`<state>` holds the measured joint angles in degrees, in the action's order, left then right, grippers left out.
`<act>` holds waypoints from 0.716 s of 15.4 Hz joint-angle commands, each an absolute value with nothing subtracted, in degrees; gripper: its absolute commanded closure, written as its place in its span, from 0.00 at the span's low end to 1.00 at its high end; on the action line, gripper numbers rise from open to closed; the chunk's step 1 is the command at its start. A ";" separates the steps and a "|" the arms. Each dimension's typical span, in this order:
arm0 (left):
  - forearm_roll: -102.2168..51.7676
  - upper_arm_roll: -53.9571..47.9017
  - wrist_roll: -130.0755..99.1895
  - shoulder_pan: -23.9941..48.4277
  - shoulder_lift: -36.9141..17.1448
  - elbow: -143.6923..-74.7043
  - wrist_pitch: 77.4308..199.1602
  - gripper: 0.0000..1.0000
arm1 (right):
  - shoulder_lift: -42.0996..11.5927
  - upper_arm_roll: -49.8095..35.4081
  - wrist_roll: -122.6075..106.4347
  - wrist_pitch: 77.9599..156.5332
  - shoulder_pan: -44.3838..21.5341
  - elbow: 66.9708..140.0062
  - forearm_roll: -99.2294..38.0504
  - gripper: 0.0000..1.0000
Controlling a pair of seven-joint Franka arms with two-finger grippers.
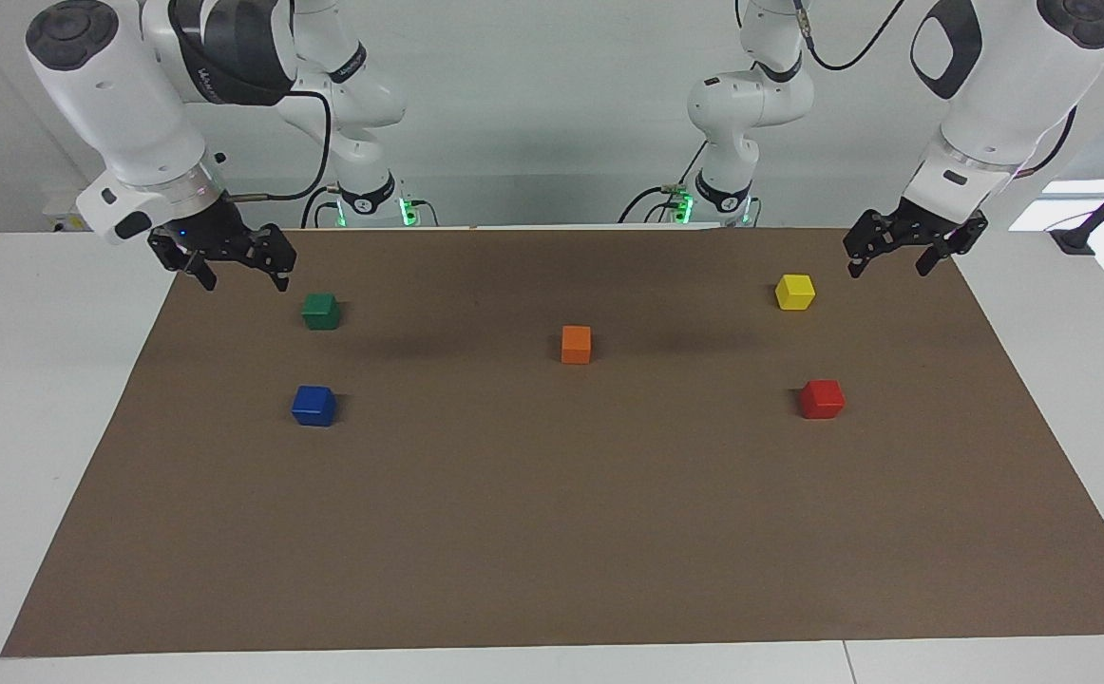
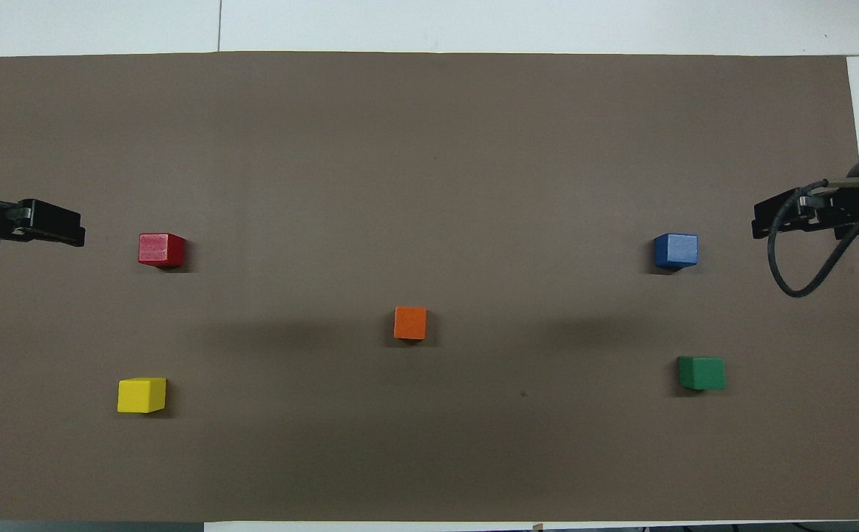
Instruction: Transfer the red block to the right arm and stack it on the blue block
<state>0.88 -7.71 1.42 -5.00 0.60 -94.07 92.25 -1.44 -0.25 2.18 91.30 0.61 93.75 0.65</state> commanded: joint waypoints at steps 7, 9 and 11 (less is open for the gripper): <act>1.58 -8.09 1.06 -6.06 1.41 -94.13 92.29 0.00 | -0.79 -0.70 1.41 90.70 1.58 94.31 -0.26 0.00; 1.58 -7.74 0.09 -5.63 1.49 -94.48 92.63 0.00 | -0.79 -0.70 1.41 90.70 1.58 94.31 -0.26 0.00; 1.58 -7.82 0.53 -5.80 1.84 -97.19 98.57 0.00 | -0.79 -0.70 1.41 90.70 1.58 94.31 -0.26 0.00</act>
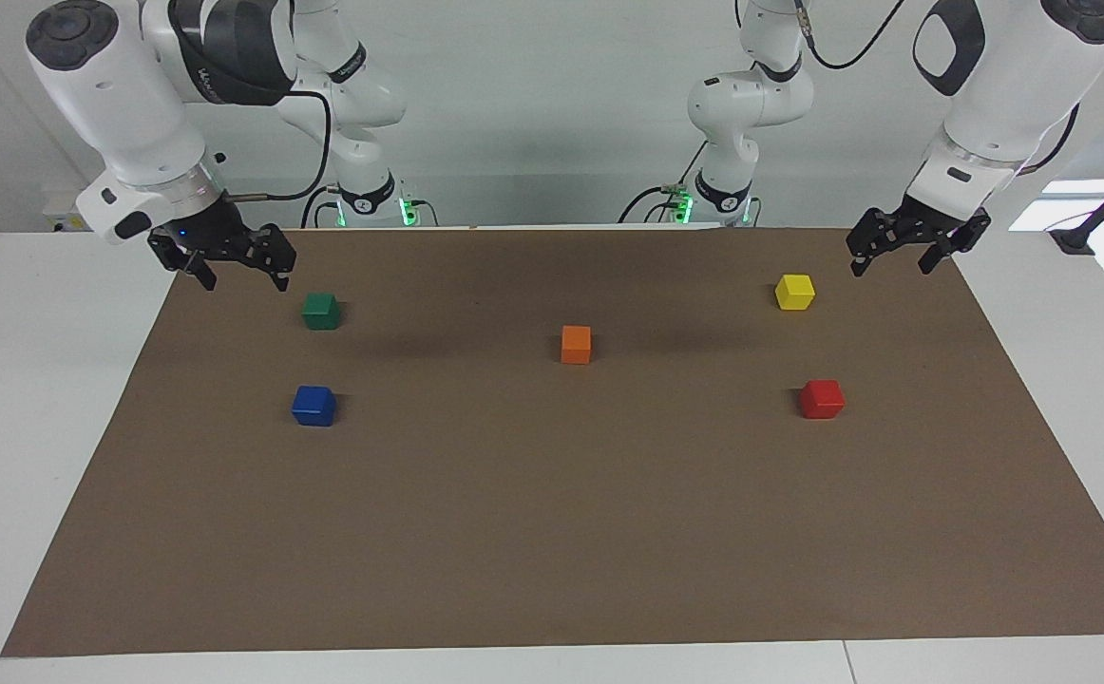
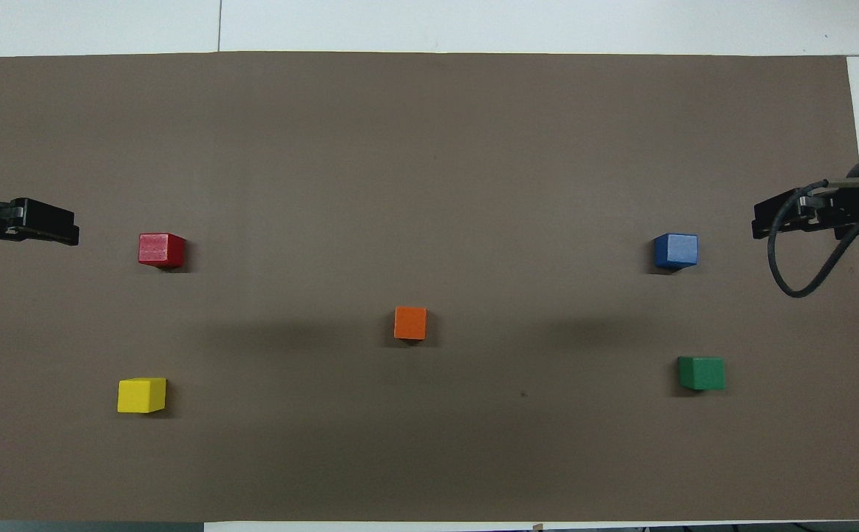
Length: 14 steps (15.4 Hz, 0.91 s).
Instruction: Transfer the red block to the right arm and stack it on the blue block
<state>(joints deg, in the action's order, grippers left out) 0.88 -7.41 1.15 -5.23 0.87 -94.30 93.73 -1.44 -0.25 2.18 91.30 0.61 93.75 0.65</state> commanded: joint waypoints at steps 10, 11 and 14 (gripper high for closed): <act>2.64 -7.73 2.20 -7.11 -8.95 -101.33 110.98 0.00 | -0.88 -0.70 1.32 90.70 1.84 94.31 -0.26 0.00; 2.64 -7.73 2.20 -7.55 -9.31 -103.34 113.96 0.00 | -0.79 -0.70 1.32 90.70 2.45 94.31 -0.26 0.00; 2.64 -7.65 2.20 -7.73 -9.23 -110.36 122.14 0.00 | -0.88 -0.79 0.10 90.70 2.47 94.31 -0.26 0.00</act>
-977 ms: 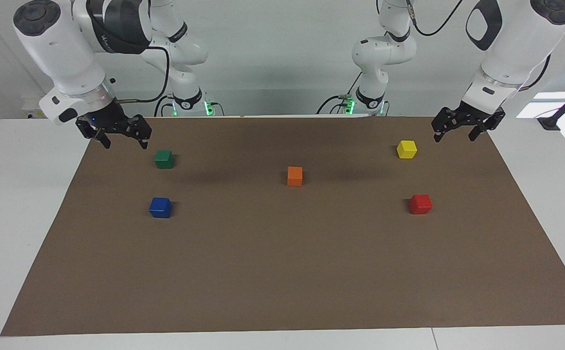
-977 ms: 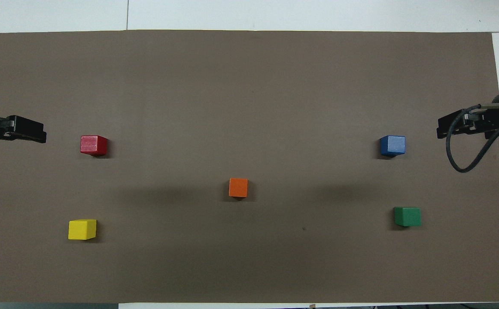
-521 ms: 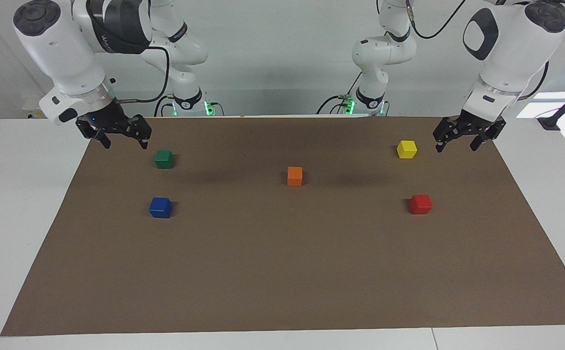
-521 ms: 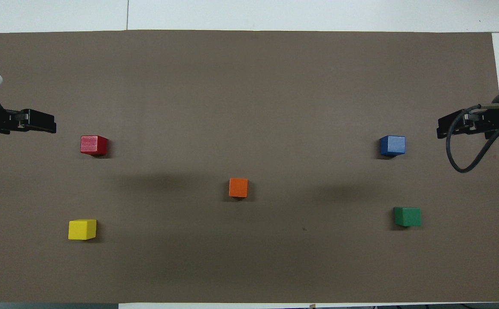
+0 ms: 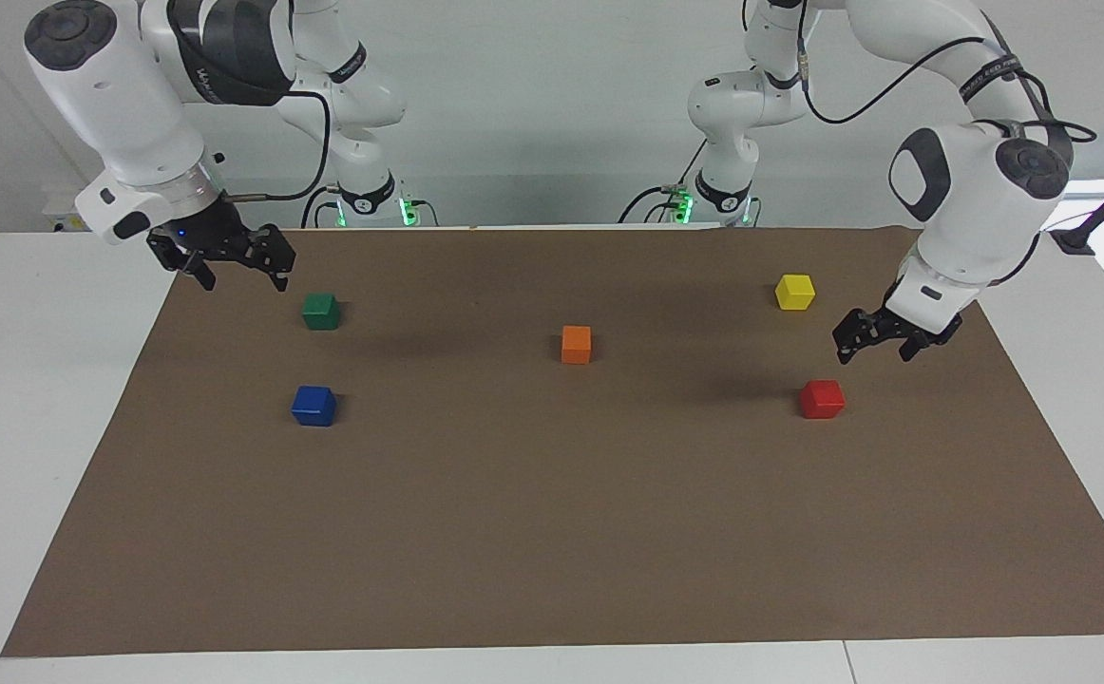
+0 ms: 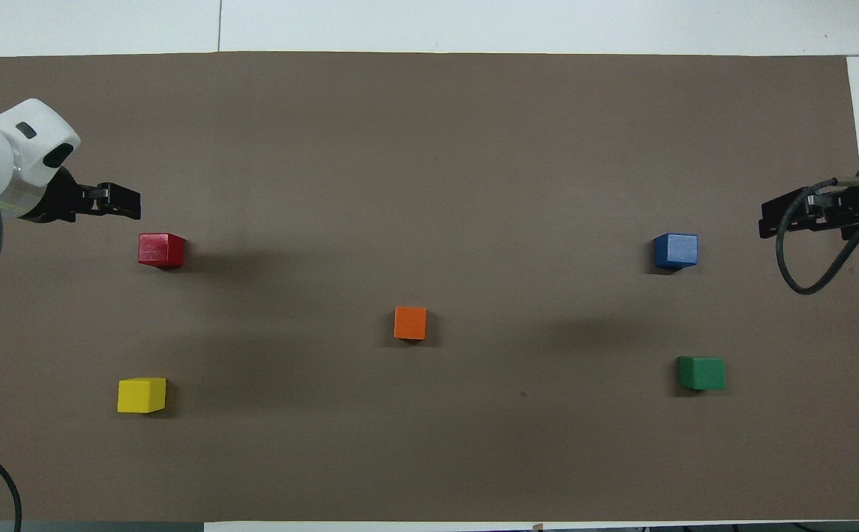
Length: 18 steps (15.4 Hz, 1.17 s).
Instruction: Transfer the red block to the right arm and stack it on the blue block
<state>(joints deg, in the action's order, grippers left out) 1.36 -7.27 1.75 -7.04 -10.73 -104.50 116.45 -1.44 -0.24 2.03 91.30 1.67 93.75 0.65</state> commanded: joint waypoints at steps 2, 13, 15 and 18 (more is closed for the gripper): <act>2.64 -7.73 2.28 -8.43 -9.14 -114.68 127.33 0.00 | -0.79 -1.14 -2.36 90.79 2.37 94.22 -0.44 0.00; 2.64 -7.73 1.93 -7.12 -14.68 -117.07 132.45 0.00 | -0.17 -0.88 -13.16 96.67 4.22 109.49 -48.37 0.05; 2.64 -7.73 1.93 -7.12 -15.11 -117.07 132.28 0.00 | -1.14 -0.88 -17.21 96.86 4.22 112.84 -57.61 0.05; 2.64 -7.73 1.67 -7.03 -15.38 -117.07 132.28 0.22 | -2.90 -0.88 -24.84 95.80 3.78 117.41 -70.80 0.02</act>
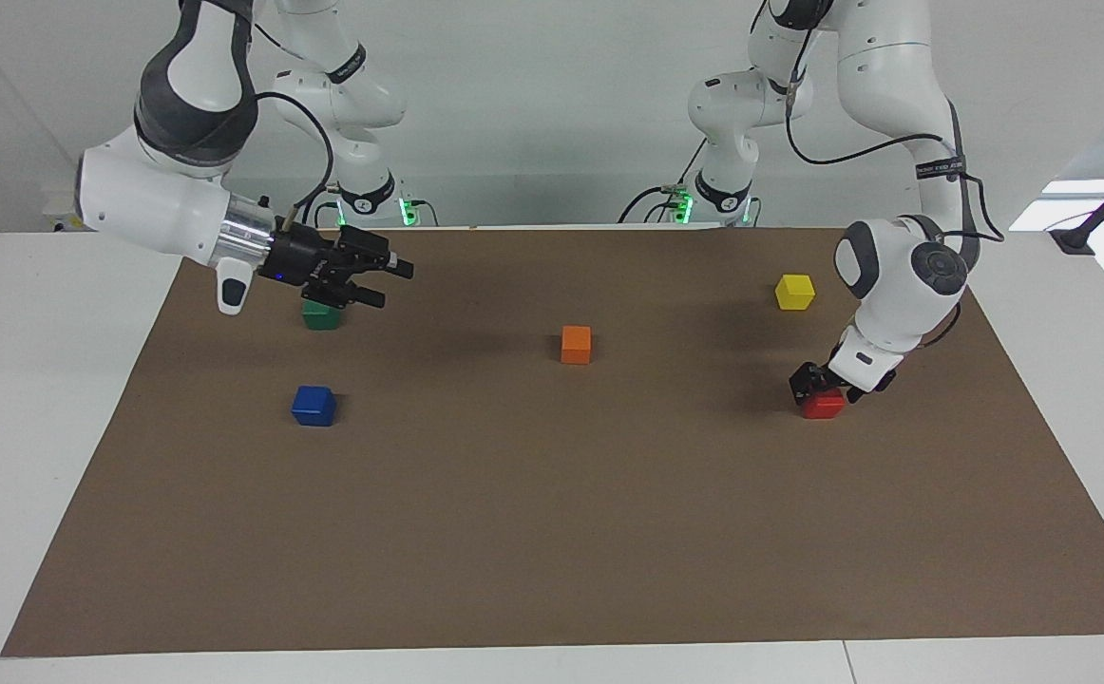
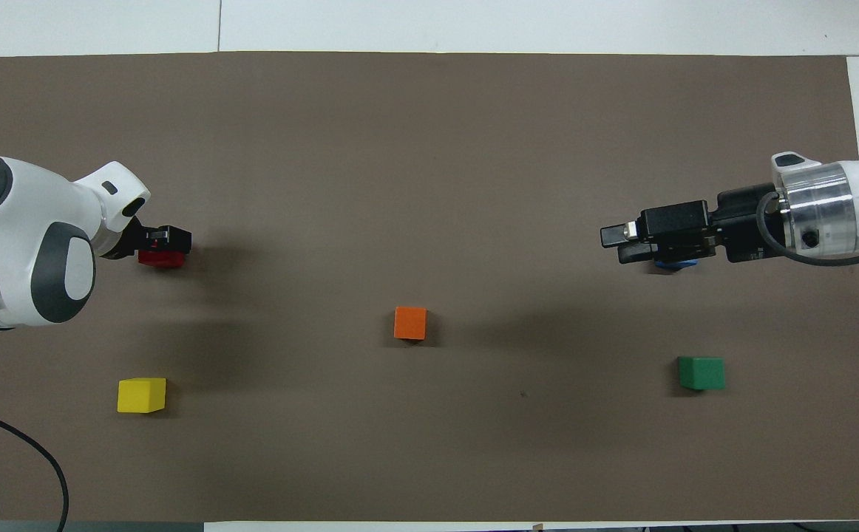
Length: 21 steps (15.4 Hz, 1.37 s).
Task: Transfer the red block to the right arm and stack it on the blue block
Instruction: 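Lift the red cube with the left gripper while the right gripper approaches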
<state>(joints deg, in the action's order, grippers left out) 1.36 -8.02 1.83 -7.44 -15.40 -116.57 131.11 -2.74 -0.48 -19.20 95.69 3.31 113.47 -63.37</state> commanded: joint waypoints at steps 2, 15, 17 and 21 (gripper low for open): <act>2.55 -7.73 1.58 -7.29 -15.47 -116.37 131.40 1.00 | -4.56 -1.05 -29.42 93.45 3.52 119.43 -76.08 0.00; -26.25 -8.61 -47.05 -5.19 -9.15 -99.84 95.91 1.00 | -21.00 -1.23 -46.84 73.31 -7.63 120.15 -117.14 0.00; -30.49 -9.66 -59.88 -4.22 -6.60 -100.28 90.90 1.00 | -23.54 -1.23 -48.68 71.29 -9.83 119.01 -119.78 0.00; -38.02 -10.20 -73.44 -1.23 -1.51 -100.98 87.21 1.00 | -25.93 -1.23 -49.92 69.26 -13.70 117.87 -124.53 0.00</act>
